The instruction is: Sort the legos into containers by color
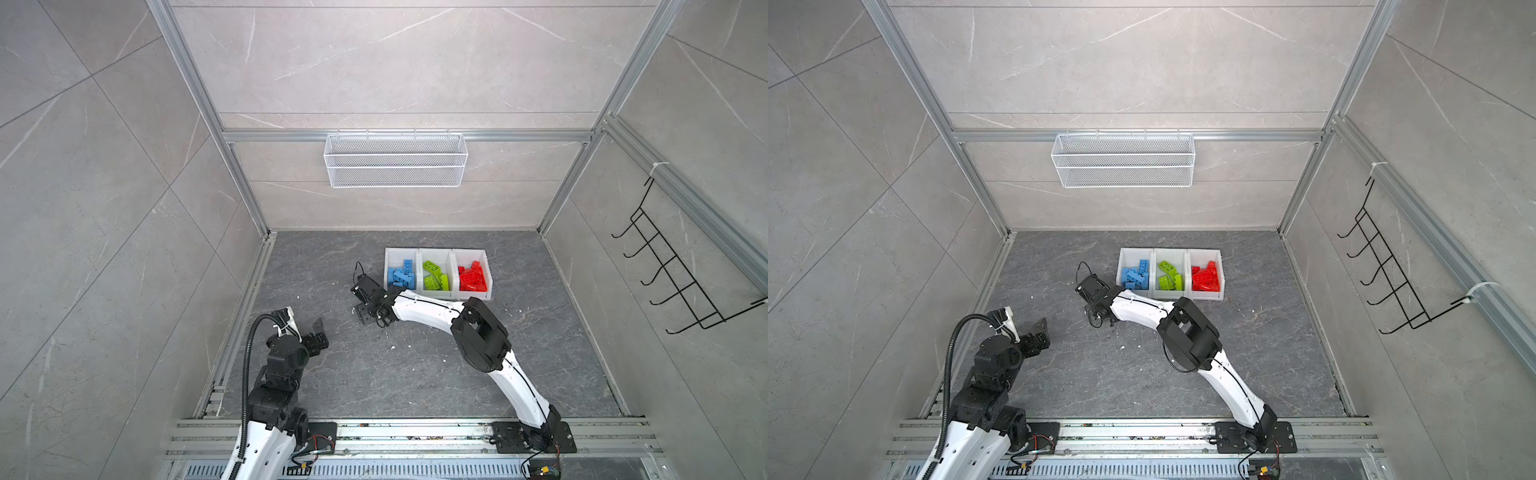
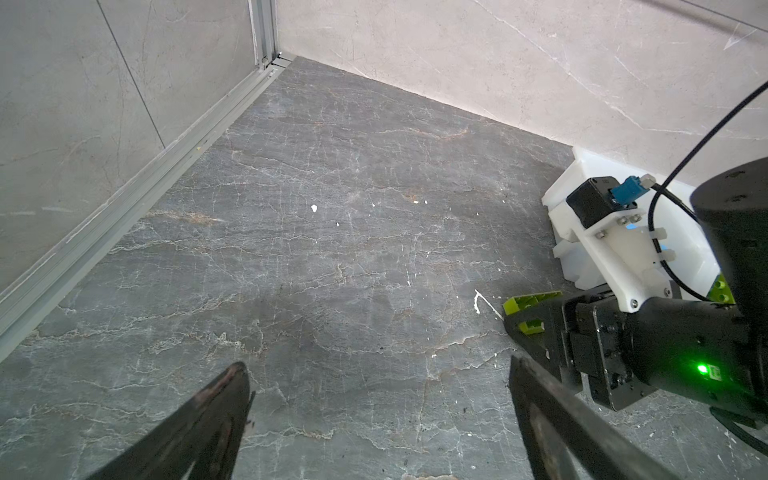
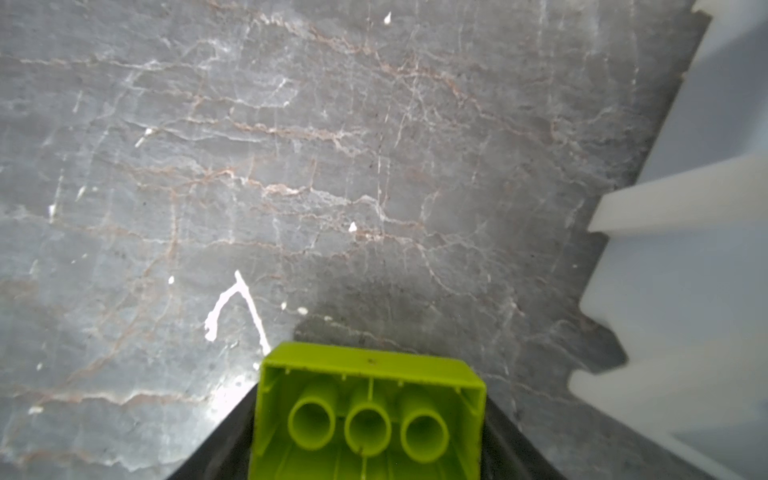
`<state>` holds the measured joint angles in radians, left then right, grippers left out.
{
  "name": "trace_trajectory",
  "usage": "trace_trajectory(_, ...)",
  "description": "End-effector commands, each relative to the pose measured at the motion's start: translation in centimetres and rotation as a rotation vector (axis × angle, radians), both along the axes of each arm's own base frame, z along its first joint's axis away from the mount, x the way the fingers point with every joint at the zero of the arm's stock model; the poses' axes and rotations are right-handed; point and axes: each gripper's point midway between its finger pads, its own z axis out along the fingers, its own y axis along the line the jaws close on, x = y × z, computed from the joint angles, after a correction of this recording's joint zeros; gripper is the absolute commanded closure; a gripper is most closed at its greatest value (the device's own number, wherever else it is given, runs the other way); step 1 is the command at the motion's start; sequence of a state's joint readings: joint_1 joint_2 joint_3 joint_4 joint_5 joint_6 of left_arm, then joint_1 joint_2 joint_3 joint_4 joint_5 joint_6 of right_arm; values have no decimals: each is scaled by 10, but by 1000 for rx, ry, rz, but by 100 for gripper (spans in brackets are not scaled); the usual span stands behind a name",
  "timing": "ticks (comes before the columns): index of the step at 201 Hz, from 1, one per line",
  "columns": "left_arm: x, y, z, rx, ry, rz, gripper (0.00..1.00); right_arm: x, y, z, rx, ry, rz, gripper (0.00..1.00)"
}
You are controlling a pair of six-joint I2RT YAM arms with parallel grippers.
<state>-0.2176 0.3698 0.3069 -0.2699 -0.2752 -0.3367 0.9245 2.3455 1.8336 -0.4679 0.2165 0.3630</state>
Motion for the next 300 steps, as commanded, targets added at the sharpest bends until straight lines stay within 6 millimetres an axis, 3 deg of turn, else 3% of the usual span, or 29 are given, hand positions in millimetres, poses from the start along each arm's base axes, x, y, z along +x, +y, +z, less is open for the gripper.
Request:
trace_trajectory(1,0,0,0,-2,-2,-2,1,-6,4,42,76,-66,33,33)
trace_trajectory(35,0,0,0,-1,1,-3,1,-13,-16,81,189,-115,38,35)
trace_trajectory(52,1,0,-1,-1,6,-4,1,-11,-35,95,241,-106,32,36)
trace_trajectory(72,2,-1,-2,-2,10,-5,1,1,-65,109,287,-112,9,37)
trace_trajectory(96,2,0,-2,1,18,0,1,29,-107,123,328,-121,-53,37)
trace_trajectory(113,3,0,-3,1,20,0,1,51,-135,124,305,-124,-92,38)
trace_trajectory(145,3,0,-3,2,22,-1,1,82,-169,119,314,-112,-144,38)
trace_trajectory(176,5,-5,-3,2,30,-25,1,106,-192,114,354,-97,-203,36)
trace_trajectory(195,2,4,6,-15,23,33,1,114,-200,111,367,-43,-216,27)
trace_trajectory(216,4,4,27,-15,-20,33,1,115,-209,121,351,-73,-230,18)
trace_trajectory(253,18,16,24,92,34,85,1,100,-233,171,371,-197,-248,13)
trace_trajectory(281,38,25,26,181,-7,126,1,55,-286,196,417,-360,-338,9)
trace_trajectory(300,49,32,14,228,-9,146,1,21,-336,179,309,-479,-468,0)
